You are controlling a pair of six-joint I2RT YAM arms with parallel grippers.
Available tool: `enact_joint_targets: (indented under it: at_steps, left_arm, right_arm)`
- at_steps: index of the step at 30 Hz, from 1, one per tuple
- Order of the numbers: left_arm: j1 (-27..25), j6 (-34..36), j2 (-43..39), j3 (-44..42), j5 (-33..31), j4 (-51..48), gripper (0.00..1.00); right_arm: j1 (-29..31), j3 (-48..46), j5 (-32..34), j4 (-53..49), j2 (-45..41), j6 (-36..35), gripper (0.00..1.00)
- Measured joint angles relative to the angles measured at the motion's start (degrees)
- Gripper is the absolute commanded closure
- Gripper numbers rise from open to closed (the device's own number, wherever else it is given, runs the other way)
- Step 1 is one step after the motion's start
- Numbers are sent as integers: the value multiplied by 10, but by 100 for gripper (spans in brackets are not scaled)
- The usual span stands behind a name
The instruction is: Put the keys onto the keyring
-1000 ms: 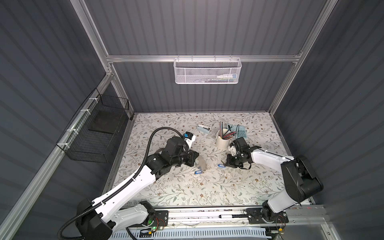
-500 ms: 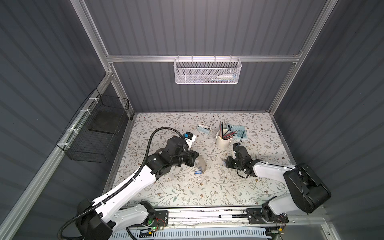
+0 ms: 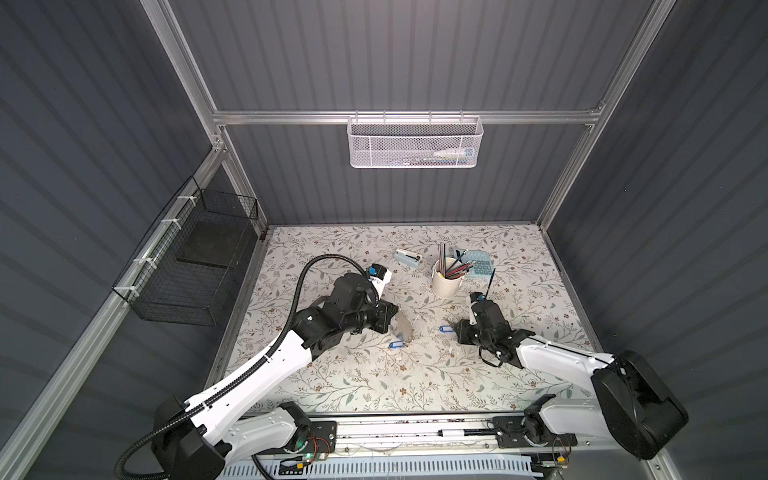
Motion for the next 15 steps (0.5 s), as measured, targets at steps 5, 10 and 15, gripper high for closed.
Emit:
enact_joint_targets:
  at_steps: [5,10,15]
  left_arm:
    - [0,0,1,0,1,0,100]
    - [0,0,0,0,1,0,100]
    - [0,0,0,0,1,0,100]
  right_arm:
    - [-30,56,-50,-70,14,1,69]
    - [-68,120,-97,-128,38,6,70]
    - [-90,142,-142,-157,75,2,75]
